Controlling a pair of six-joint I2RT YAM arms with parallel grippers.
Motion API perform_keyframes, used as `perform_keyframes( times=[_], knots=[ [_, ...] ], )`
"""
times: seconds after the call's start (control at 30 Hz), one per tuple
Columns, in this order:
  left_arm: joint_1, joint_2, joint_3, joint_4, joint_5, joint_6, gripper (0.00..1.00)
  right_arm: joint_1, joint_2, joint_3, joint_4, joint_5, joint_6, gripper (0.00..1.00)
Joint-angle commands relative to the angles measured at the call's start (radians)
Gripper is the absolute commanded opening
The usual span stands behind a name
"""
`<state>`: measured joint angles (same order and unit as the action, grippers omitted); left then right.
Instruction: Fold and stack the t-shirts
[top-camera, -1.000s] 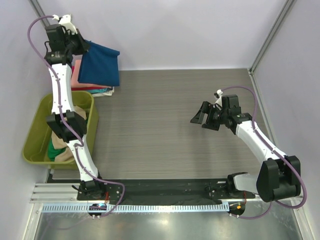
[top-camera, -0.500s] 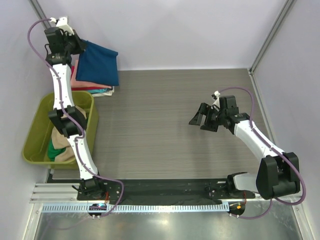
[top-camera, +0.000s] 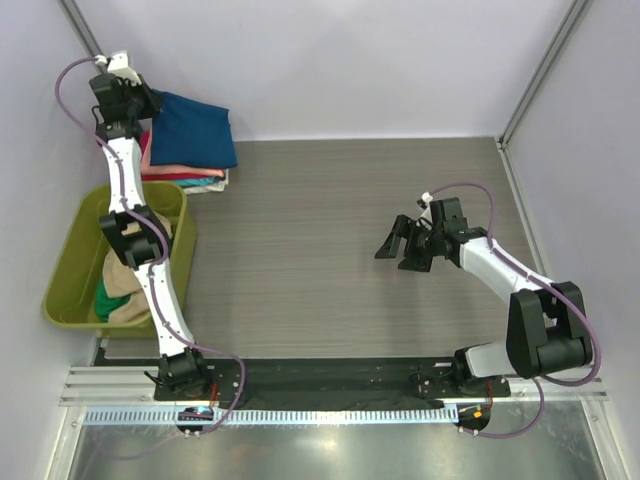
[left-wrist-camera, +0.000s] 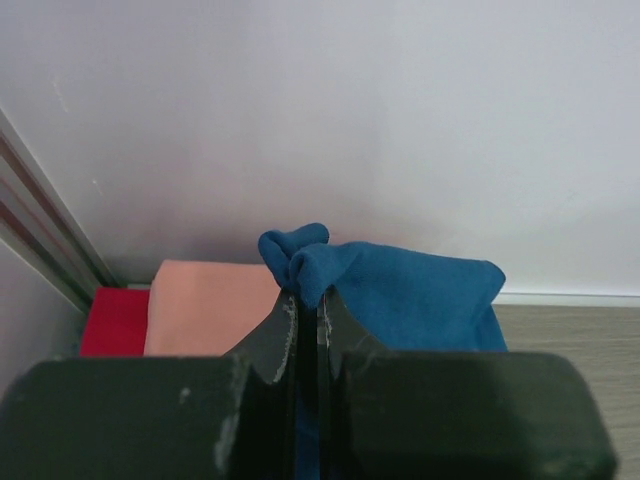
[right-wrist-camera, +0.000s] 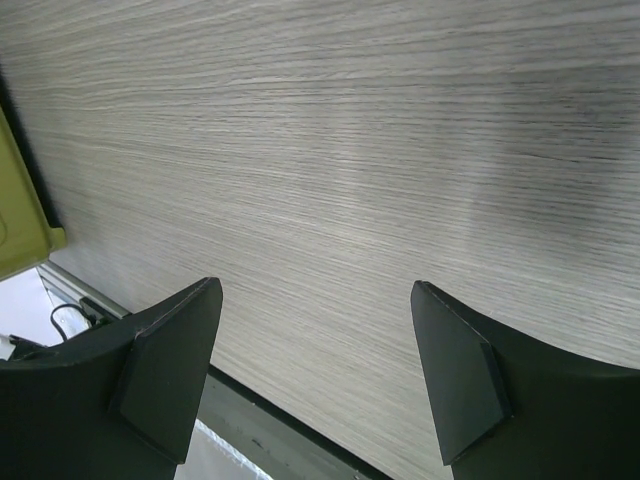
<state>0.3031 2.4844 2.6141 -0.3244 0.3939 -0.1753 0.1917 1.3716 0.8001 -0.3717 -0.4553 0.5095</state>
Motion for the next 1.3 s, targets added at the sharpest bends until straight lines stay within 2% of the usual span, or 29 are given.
perform_keyframes(
  times=[0.0,0.2,0.23,0.3,0.37,0.4,0.43,0.57,0.73,0.87,0.97,1.07,1.17,1.27],
  knots=[
    [0.024,0.028,0.037,0.177,-0.032,0.026,0.00,0.012,0.030,0.004,0.059,0.003,0.017,0.82],
    [0.082,0.094,0.014,0.289,-0.093,-0.032,0.00,0.029,0.082,0.017,0.065,0.020,0.017,0.82],
    [0.087,0.108,0.008,0.316,-0.145,-0.053,0.00,0.037,0.089,0.017,0.068,0.021,0.018,0.82],
    [0.097,0.114,-0.005,0.320,-0.191,-0.070,0.12,0.048,0.095,0.016,0.071,0.026,0.024,0.82],
    [0.102,0.102,-0.011,0.320,-0.243,-0.105,0.41,0.067,0.089,0.010,0.080,0.038,0.035,0.82],
    [0.102,0.093,-0.023,0.321,-0.275,-0.122,0.62,0.075,0.084,0.001,0.080,0.041,0.040,0.82],
    [0.103,0.084,-0.028,0.320,-0.282,-0.133,0.99,0.080,0.074,-0.004,0.083,0.044,0.043,0.82],
    [0.102,-0.016,-0.091,0.343,-0.277,-0.196,1.00,0.106,0.032,-0.025,0.093,0.058,0.058,0.82],
    [0.074,-0.172,-0.256,0.344,-0.296,-0.236,1.00,0.130,-0.029,-0.050,0.091,0.078,0.070,0.82],
    [0.024,-0.338,-0.417,0.344,-0.384,-0.251,1.00,0.146,-0.081,-0.056,0.074,0.105,0.072,0.82],
    [-0.031,-0.481,-0.596,0.364,-0.476,-0.257,1.00,0.161,-0.118,-0.045,0.057,0.115,0.073,0.82],
    [-0.058,-0.617,-0.719,0.358,-0.495,-0.320,1.00,0.175,-0.146,-0.024,0.021,0.121,0.069,0.82],
    [-0.074,-0.757,-0.782,0.254,-0.506,-0.404,1.00,0.186,-0.206,-0.013,0.002,0.138,0.069,0.82],
    [-0.093,-0.914,-0.926,0.171,-0.510,-0.426,1.00,0.193,-0.268,-0.032,0.005,0.190,0.081,0.82]
  ],
)
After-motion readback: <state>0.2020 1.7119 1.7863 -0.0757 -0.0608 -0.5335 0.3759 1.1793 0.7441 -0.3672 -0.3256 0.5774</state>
